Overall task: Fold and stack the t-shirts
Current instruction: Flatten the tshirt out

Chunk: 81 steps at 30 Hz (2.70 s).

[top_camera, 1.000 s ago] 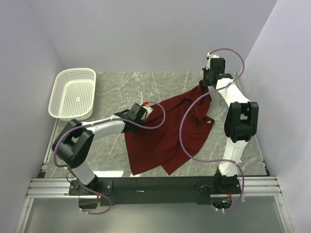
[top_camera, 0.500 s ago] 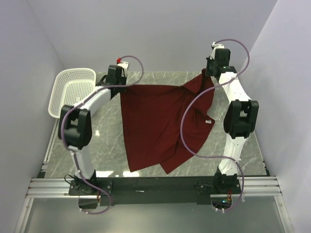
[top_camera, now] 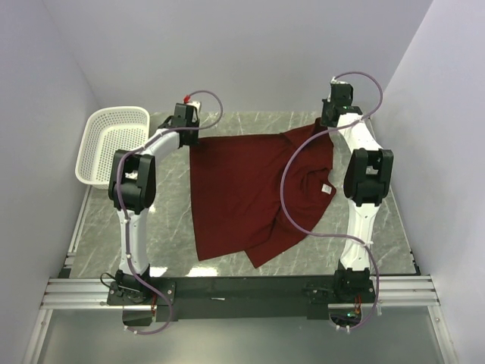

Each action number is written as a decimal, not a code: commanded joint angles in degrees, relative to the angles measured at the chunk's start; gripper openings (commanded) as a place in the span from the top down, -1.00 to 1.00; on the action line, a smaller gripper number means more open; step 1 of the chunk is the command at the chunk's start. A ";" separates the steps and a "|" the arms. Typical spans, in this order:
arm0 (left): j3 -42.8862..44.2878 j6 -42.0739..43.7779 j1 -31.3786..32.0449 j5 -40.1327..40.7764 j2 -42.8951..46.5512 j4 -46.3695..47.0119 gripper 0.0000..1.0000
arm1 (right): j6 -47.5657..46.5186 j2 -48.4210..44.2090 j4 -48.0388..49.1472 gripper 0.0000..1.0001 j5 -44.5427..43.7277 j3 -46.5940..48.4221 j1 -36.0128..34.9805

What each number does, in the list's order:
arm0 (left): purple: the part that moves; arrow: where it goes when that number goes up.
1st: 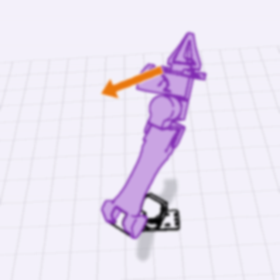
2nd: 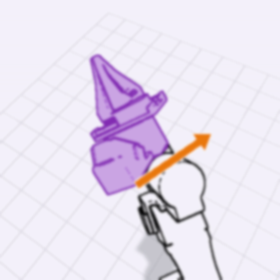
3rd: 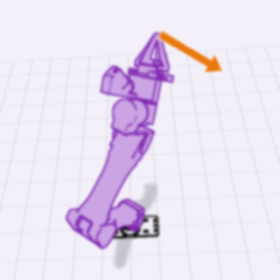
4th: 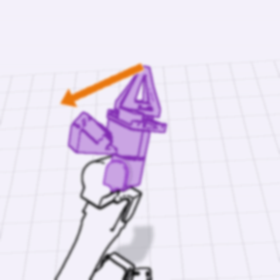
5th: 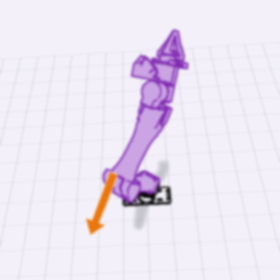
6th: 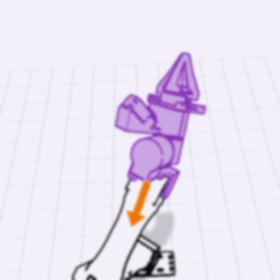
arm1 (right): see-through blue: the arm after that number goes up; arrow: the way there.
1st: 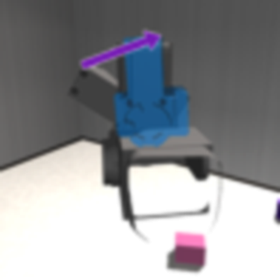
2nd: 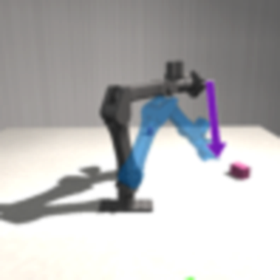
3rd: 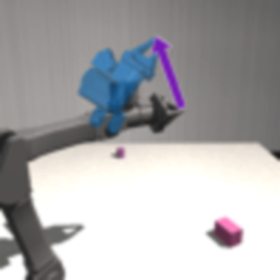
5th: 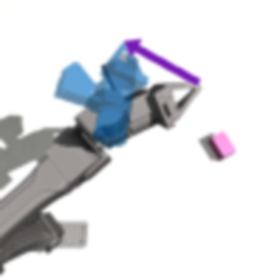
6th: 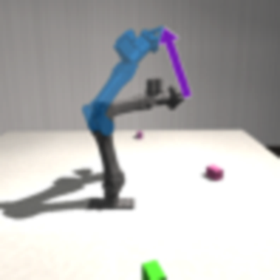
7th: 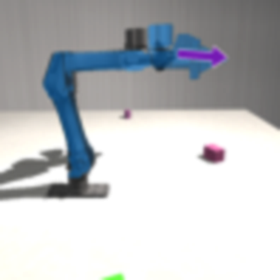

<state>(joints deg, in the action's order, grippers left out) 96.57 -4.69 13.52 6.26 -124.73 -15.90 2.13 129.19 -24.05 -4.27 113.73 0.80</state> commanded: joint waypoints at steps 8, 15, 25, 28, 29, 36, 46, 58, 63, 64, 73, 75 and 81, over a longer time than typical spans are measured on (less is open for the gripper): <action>8.29 -4.80 -1.39 1.64 0.61 2.27 -0.12 | -1.60 -0.23 4.44 -0.59 -7.85 6.69 0.43; -1.90 -2.00 -1.39 -5.72 19.41 6.68 -0.44 | -21.60 -18.51 1.23 -0.71 15.12 -9.19 0.87; -49.17 -20.33 -1.13 -28.49 66.69 8.60 -0.50 | -97.89 -47.08 -45.27 -0.51 54.18 -49.11 -3.93; -58.94 -32.52 -0.95 -28.76 75.56 7.21 -0.52 | -102.68 -52.62 -46.44 -0.46 53.85 -57.11 -11.58; -62.61 -35.36 -0.69 -28.50 77.34 6.07 -0.51 | -99.89 -55.59 -44.78 -0.44 53.15 -59.48 -18.31; -70.29 -50.41 0.02 -24.81 82.54 -9.48 -0.51 | -80.90 -64.06 -19.58 -0.47 43.75 -76.36 -38.91; -69.60 -58.85 5.89 -18.22 79.74 -19.16 -0.56 | -67.79 -52.82 -6.88 -0.33 33.02 -73.48 -48.70; -72.22 -60.61 13.46 -17.25 73.15 -14.87 -0.54 | -67.87 -47.19 -8.73 0.22 27.74 -71.37 -51.25; -72.14 -62.28 16.01 -14.53 67.88 -14.42 -0.52 | -67.70 -47.88 -9.43 0.66 26.42 -72.95 -51.42; -71.79 -62.37 16.27 -14.00 67.25 -14.60 -0.52 | -67.87 -47.97 -9.87 0.77 26.33 -72.95 -51.42; -69.41 -60.88 17.86 -10.30 61.27 -15.48 -0.52 | -74.26 -61.30 -22.59 1.00 20.98 -75.23 -45.57; -69.85 -60.79 17.95 -10.04 60.31 -14.69 -0.52 | -77.96 -65.18 -29.08 1.00 20.54 -76.11 -41.77; -69.86 -59.91 17.95 -8.90 58.63 -14.33 -0.52 | -93.34 -76.27 -41.84 1.00 12.90 -78.13 -20.10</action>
<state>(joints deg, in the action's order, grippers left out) 27.97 -66.08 31.22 -7.88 -64.29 -30.76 -81.23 55.40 -53.91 13.72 36.99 -27.16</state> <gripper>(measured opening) 0.761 0.007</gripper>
